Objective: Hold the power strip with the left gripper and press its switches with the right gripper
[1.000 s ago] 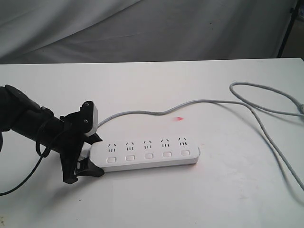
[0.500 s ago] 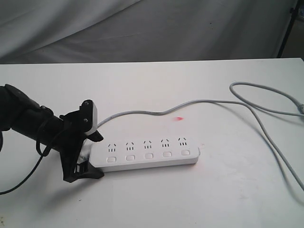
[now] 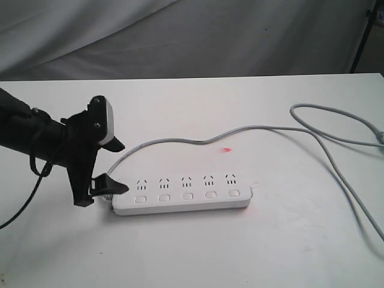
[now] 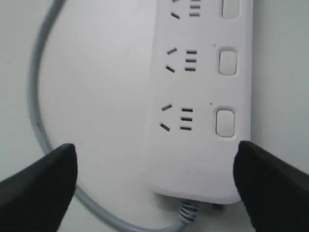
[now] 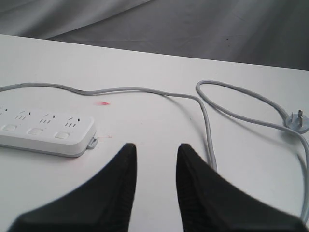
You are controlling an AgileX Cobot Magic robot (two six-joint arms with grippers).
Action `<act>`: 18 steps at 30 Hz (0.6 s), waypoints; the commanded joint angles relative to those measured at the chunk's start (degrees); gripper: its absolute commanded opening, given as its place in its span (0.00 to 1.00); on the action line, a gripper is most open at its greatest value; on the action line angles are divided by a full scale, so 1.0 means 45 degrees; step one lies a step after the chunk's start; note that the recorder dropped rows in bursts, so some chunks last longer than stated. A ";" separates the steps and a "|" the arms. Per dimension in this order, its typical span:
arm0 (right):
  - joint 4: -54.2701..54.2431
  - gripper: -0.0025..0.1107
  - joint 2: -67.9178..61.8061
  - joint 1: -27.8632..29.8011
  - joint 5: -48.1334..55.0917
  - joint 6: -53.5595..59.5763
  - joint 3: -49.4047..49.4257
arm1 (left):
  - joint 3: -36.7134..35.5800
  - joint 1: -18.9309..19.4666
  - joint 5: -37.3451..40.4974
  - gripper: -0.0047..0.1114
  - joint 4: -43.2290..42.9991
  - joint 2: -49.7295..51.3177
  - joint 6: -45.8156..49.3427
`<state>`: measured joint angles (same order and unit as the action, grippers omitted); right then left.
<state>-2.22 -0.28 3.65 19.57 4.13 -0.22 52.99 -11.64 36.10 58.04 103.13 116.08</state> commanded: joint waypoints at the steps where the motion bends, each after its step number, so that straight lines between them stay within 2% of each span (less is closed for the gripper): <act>1: -0.0049 0.26 0.0062 0.0095 -0.0018 0.0036 0.0049 | 0.0002 -0.0091 -0.0004 0.57 0.0050 -0.1357 -0.0183; 6: -0.0049 0.26 0.0062 0.0095 -0.0018 0.0036 0.0049 | 0.0002 -0.0091 -0.0004 0.36 0.0050 -0.2690 -0.0416; 13: -0.0049 0.26 0.0062 0.0095 -0.0018 0.0036 0.0049 | 0.0002 -0.0091 -0.0004 0.05 -0.0836 -0.4640 -0.3529; 18: -0.0049 0.26 0.0062 0.0095 -0.0018 0.0036 0.0049 | 0.0002 -0.0091 -0.0004 0.04 -0.1416 -0.5973 -0.5454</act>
<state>-2.22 -0.28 3.65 19.57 4.13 -0.22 52.92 -11.64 35.87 52.44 79.11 96.90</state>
